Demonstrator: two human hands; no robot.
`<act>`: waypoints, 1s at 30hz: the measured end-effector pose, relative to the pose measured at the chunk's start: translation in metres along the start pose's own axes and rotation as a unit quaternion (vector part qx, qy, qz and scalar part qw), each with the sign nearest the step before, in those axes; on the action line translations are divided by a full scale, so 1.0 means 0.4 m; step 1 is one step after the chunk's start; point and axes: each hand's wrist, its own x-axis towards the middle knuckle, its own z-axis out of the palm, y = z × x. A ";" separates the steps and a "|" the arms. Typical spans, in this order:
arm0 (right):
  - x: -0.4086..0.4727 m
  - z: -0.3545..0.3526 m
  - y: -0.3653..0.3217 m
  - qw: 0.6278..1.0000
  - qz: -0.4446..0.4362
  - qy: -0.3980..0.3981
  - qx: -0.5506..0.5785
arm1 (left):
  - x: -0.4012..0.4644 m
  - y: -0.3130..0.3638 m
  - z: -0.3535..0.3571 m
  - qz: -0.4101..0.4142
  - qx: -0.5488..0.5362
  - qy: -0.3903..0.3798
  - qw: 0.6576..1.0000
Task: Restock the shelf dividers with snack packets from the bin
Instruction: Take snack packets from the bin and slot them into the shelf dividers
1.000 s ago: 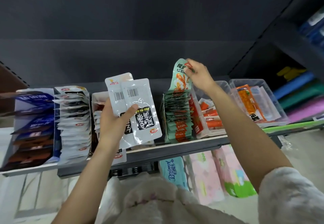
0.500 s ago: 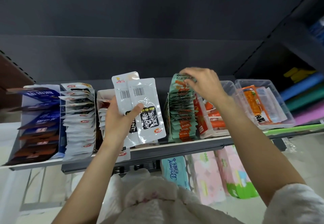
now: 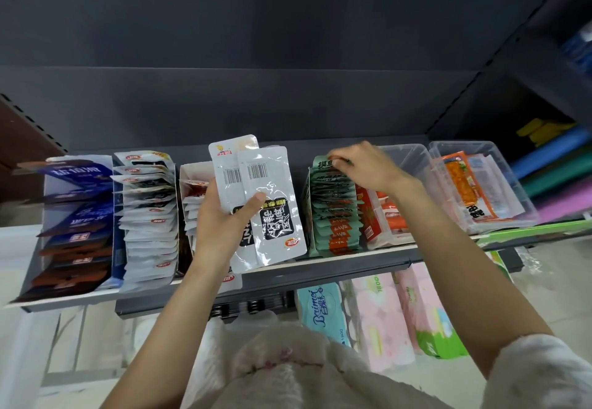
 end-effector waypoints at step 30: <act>-0.266 0.162 -0.210 0.943 -0.267 0.181 0.074 | -0.095 -0.011 -0.003 -0.121 -0.141 0.049 0.981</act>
